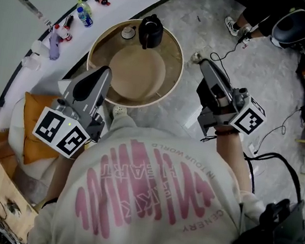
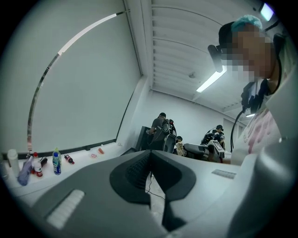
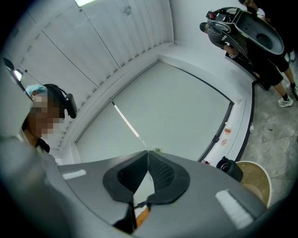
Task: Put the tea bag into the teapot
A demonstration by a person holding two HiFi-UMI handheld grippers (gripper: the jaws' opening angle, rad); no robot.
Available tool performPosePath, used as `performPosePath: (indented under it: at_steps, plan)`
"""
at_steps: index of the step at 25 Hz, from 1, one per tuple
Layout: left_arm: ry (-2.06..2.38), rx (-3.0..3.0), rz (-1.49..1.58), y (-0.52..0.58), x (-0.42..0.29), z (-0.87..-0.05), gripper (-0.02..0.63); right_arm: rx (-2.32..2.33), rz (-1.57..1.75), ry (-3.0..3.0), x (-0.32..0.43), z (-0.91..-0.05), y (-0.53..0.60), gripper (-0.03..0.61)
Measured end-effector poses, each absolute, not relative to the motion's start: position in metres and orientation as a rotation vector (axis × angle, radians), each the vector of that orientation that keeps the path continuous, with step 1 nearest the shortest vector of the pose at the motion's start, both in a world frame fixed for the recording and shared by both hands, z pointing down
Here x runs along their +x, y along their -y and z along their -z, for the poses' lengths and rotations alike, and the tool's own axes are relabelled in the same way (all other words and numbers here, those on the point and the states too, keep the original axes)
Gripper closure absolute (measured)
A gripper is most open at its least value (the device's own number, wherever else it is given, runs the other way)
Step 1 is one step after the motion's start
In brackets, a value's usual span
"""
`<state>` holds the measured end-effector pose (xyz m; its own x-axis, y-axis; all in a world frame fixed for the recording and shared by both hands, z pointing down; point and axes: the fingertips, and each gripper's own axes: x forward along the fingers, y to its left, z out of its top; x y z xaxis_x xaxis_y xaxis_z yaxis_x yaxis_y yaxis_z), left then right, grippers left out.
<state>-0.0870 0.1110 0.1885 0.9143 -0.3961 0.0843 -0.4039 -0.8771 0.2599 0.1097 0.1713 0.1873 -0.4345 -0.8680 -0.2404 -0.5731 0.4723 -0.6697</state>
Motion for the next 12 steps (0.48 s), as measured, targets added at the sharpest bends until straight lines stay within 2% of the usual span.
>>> performPosePath:
  at_steps: [12]
  plan:
    - [0.472, 2.818, -0.149, -0.065, -0.081, -0.199, 0.598, -1.273, 0.72, -2.019, 0.116, -0.199, -0.136, 0.568]
